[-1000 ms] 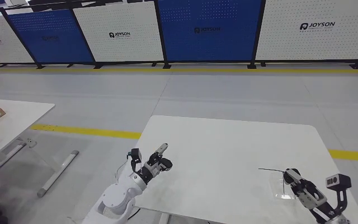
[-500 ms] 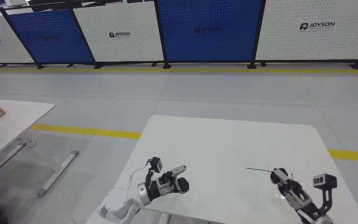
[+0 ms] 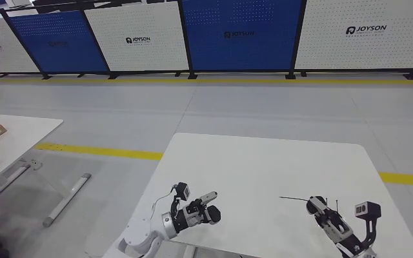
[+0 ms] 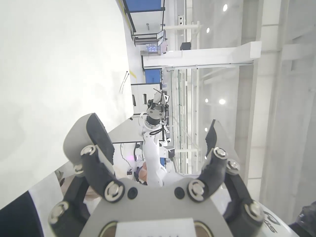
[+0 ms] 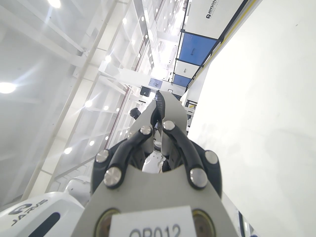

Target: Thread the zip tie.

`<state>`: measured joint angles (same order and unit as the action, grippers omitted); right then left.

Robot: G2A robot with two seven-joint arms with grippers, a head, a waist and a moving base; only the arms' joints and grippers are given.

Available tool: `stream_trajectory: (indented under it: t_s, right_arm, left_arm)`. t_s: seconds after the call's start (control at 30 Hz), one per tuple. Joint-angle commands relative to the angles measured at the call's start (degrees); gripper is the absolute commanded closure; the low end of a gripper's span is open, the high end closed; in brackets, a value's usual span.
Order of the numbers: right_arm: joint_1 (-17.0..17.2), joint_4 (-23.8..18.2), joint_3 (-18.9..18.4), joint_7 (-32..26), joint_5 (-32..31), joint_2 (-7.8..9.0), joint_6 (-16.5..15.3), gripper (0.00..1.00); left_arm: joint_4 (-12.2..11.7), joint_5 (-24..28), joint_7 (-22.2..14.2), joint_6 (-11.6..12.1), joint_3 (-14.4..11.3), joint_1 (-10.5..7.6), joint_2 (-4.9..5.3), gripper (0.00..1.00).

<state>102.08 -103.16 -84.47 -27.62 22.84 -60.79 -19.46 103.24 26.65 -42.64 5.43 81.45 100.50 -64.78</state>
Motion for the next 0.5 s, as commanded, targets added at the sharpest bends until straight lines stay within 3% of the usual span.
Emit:
stream_trajectory:
  t_s: [0.0, 0.2, 0.37, 0.47]
  right_arm:
    - [0.0, 0.0, 0.0, 0.0, 0.0, 0.00, 0.0, 1.00]
    - [-0.7, -2.1, 4.3, 3.4, -3.2, -0.72, 0.3, 1.00]
    - [-2.4, -2.6, 9.7, 9.5, -7.4, -1.81, 0.1, 1.00]
    - [-2.6, -2.6, 10.2, 10.3, -8.0, -1.93, 0.2, 1.00]
  left_arm:
    - [0.0, 0.0, 0.0, 0.0, 0.0, 0.00, 0.00, 0.00]
    - [-0.3, 0.0, 5.4, -0.3, -3.0, -1.67, -0.44, 0.00]
    - [-2.3, -1.6, 13.8, 1.1, -5.4, -3.91, -1.05, 0.00]
    - [-2.9, -2.1, 14.7, 1.4, -5.8, -4.25, -1.13, 0.00]
